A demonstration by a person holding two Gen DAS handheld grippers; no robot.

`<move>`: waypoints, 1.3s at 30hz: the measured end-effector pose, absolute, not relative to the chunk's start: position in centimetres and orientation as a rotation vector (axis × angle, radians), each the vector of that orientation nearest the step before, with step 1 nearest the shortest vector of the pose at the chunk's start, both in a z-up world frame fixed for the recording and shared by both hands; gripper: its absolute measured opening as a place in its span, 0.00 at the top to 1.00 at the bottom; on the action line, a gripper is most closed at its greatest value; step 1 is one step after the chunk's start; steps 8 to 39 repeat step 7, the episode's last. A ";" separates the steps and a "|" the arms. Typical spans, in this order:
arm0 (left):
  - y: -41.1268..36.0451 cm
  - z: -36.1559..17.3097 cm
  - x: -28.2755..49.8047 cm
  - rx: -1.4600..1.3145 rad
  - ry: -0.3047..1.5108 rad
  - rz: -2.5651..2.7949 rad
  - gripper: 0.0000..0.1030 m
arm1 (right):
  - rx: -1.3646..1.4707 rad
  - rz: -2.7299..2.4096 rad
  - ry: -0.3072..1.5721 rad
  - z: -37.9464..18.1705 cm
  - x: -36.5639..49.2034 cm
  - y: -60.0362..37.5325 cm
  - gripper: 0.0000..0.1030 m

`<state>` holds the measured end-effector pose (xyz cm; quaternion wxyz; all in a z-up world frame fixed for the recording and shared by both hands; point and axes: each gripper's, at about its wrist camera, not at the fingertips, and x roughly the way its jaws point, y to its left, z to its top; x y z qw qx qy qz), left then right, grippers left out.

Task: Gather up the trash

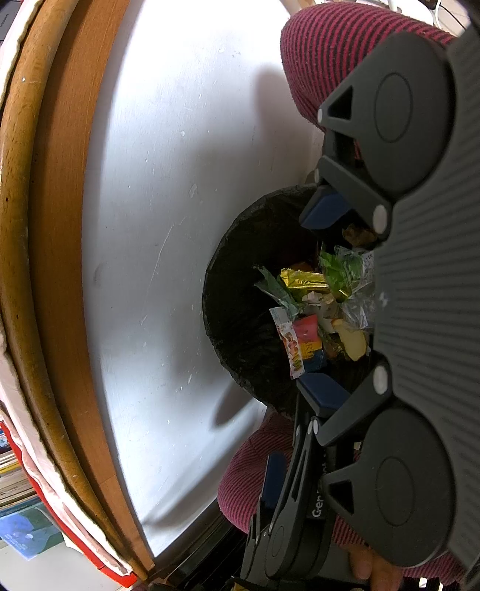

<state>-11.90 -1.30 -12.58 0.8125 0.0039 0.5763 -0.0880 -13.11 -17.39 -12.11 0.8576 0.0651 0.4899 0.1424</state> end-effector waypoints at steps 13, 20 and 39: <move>-1.5 -12.2 -12.0 0.014 1.215 -0.176 0.19 | 0.136 0.299 1.028 -11.9 -13.0 -17.6 0.11; -1.5 -12.2 -12.0 0.014 1.215 -0.176 0.19 | 0.136 0.299 1.028 -11.9 -13.0 -17.6 0.11; -1.5 -12.2 -12.0 0.014 1.215 -0.176 0.19 | 0.136 0.299 1.028 -11.9 -13.0 -17.6 0.11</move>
